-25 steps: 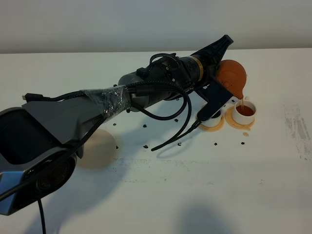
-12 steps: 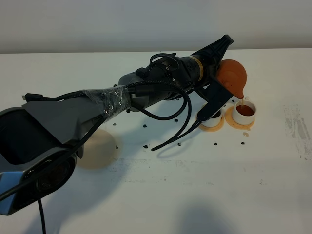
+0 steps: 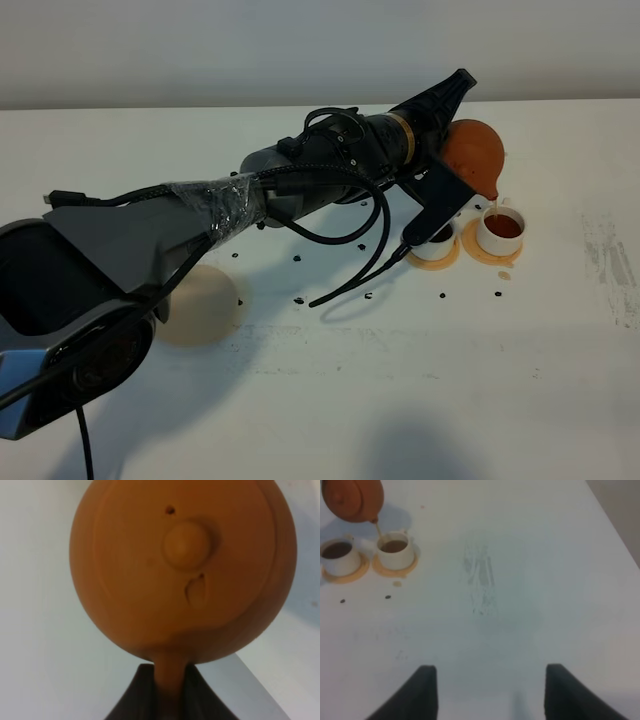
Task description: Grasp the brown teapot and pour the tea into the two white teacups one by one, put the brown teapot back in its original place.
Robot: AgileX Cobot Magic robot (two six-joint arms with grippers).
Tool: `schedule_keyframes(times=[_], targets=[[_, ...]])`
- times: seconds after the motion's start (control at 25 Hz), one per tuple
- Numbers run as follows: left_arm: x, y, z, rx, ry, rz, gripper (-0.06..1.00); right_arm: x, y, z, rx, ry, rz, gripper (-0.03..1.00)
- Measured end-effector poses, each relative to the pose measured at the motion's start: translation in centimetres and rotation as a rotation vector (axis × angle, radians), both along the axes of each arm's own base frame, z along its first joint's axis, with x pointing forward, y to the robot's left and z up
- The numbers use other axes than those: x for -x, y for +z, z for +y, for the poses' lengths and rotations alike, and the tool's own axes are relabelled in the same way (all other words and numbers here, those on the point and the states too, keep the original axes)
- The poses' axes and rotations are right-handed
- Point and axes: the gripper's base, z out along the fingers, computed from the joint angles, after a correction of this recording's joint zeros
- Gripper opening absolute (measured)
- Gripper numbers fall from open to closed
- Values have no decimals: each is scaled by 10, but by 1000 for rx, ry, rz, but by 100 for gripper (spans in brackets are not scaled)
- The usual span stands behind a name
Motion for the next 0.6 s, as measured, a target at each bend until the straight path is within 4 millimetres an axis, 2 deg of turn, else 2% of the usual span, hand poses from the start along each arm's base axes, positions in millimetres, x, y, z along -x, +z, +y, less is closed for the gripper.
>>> schedule_keyframes(times=[0.6], targets=[[-1,1,0,-42,-45,-41,8,0,0,0,0,0,0,46]])
